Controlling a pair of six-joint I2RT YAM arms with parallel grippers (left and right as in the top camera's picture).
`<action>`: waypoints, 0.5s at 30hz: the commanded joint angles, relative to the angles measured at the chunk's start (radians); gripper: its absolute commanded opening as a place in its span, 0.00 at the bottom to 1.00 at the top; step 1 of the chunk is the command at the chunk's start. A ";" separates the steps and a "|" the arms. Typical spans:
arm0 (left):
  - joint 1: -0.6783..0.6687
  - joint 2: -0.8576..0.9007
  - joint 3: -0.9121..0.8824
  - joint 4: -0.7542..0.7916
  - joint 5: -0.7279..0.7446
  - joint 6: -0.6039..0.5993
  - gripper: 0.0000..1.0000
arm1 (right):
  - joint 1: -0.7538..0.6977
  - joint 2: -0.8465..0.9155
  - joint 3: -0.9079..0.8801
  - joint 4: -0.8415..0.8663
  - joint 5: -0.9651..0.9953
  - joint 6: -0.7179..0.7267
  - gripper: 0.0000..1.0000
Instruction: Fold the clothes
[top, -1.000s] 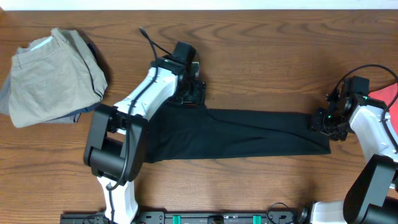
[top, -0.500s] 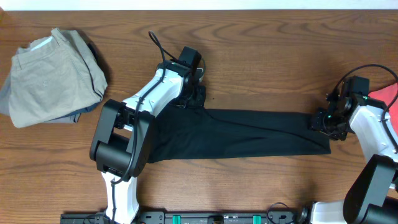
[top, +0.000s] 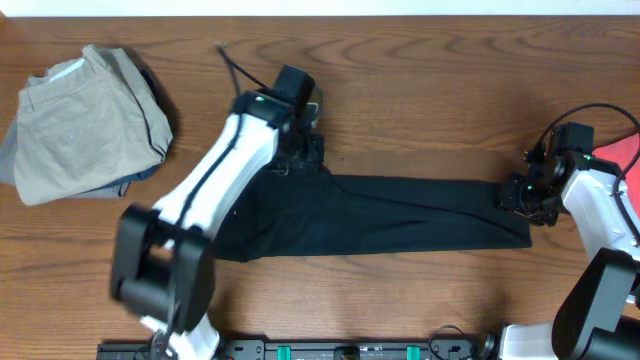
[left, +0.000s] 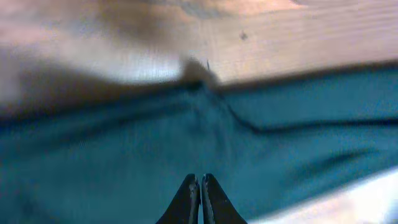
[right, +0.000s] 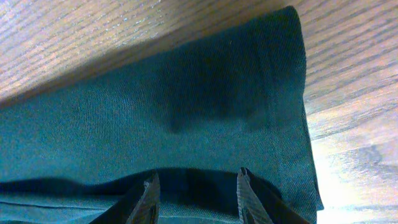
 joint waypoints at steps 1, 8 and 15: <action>0.002 -0.044 0.002 -0.065 -0.006 -0.069 0.06 | 0.003 0.005 -0.005 0.002 -0.006 -0.015 0.39; 0.002 0.000 -0.029 0.086 -0.007 -0.122 0.50 | 0.003 0.005 -0.005 0.000 -0.007 -0.015 0.40; 0.002 0.147 -0.031 0.192 -0.005 -0.287 0.50 | 0.003 0.005 -0.005 -0.002 -0.007 -0.015 0.40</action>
